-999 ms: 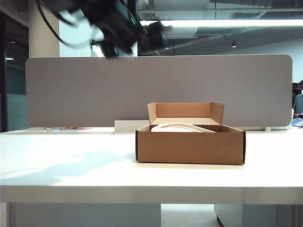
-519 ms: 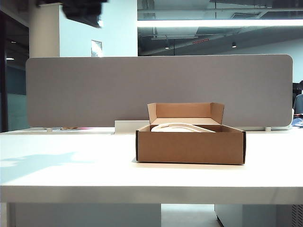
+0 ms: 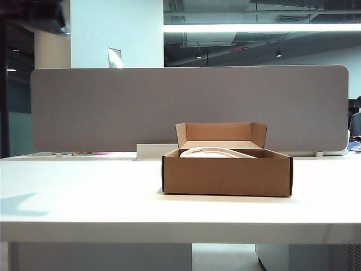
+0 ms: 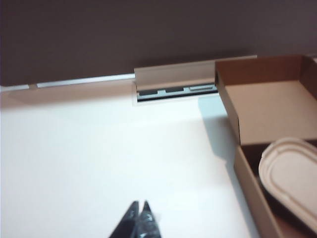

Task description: Pick up the lid and place it into the paper box.

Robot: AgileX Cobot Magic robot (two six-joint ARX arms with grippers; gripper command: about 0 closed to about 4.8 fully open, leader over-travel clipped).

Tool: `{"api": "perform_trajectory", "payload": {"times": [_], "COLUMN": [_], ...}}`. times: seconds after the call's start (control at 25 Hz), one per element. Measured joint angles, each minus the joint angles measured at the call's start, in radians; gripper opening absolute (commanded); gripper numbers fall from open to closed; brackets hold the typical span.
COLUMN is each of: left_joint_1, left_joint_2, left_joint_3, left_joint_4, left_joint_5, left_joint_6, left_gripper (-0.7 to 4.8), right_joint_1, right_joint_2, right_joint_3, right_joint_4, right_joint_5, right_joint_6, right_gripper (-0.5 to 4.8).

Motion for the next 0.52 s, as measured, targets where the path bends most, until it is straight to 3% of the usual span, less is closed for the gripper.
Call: {"api": "perform_trajectory", "payload": {"times": [0.52], "left_joint_1": [-0.002], "left_joint_2": [-0.464], "left_joint_3": [-0.362], "left_joint_4": [-0.029], "left_joint_5": [0.001], "left_joint_6": [-0.046], "left_gripper": [-0.05], "right_joint_1": [0.0], "right_joint_2": [0.0], "right_joint_3": [0.0], "right_joint_4": [0.0], "right_joint_5": [0.0], "right_joint_6": [0.0], "right_gripper": [-0.01]}}
